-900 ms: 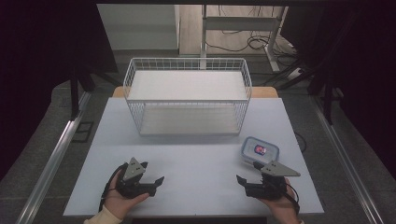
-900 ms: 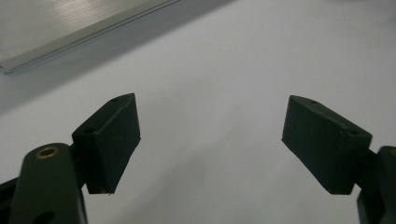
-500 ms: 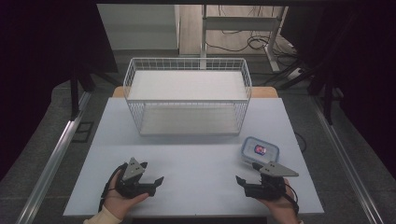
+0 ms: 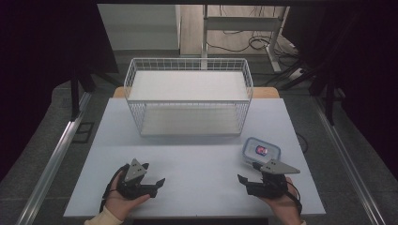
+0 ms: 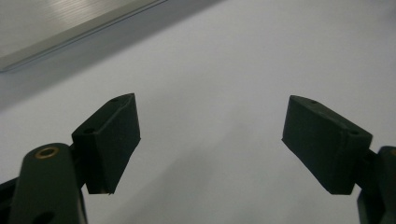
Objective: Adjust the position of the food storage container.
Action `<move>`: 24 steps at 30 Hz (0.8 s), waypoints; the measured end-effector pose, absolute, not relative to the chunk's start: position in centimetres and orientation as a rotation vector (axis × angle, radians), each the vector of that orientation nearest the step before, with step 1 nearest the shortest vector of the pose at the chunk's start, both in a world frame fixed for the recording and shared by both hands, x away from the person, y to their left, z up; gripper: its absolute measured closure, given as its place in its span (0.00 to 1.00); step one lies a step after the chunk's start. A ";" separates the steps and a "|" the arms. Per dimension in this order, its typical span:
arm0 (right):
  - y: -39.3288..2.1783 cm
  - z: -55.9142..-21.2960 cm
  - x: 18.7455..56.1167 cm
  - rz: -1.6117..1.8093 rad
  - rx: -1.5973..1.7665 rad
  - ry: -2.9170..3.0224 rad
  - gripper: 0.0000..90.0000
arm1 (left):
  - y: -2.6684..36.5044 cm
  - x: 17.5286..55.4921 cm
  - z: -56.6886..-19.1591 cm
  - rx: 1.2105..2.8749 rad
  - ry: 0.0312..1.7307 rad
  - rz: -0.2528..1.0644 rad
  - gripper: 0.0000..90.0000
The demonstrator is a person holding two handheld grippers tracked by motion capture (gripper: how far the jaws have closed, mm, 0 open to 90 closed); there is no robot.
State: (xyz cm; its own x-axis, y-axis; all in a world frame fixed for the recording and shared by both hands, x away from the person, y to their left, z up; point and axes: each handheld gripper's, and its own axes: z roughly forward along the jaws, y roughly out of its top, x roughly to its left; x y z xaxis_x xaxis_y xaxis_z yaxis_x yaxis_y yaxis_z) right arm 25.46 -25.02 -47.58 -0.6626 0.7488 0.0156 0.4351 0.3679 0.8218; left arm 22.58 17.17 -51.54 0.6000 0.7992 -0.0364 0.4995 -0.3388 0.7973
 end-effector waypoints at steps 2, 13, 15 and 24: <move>-25.0 -47.1 25.8 1.196 1.034 2.276 0.34 | 17.2 22.5 -51.5 2.006 1.022 0.467 0.21; -26.1 -44.2 28.7 1.179 1.114 2.313 0.41 | 17.0 22.3 -51.5 2.013 1.019 0.463 0.20; -26.9 -43.6 29.9 1.164 1.146 2.308 0.42 | 17.0 22.4 -51.6 2.012 1.020 0.461 0.20; -29.7 -41.3 34.6 1.065 1.213 2.345 0.63 | 17.2 22.6 -51.7 2.018 1.032 0.464 0.20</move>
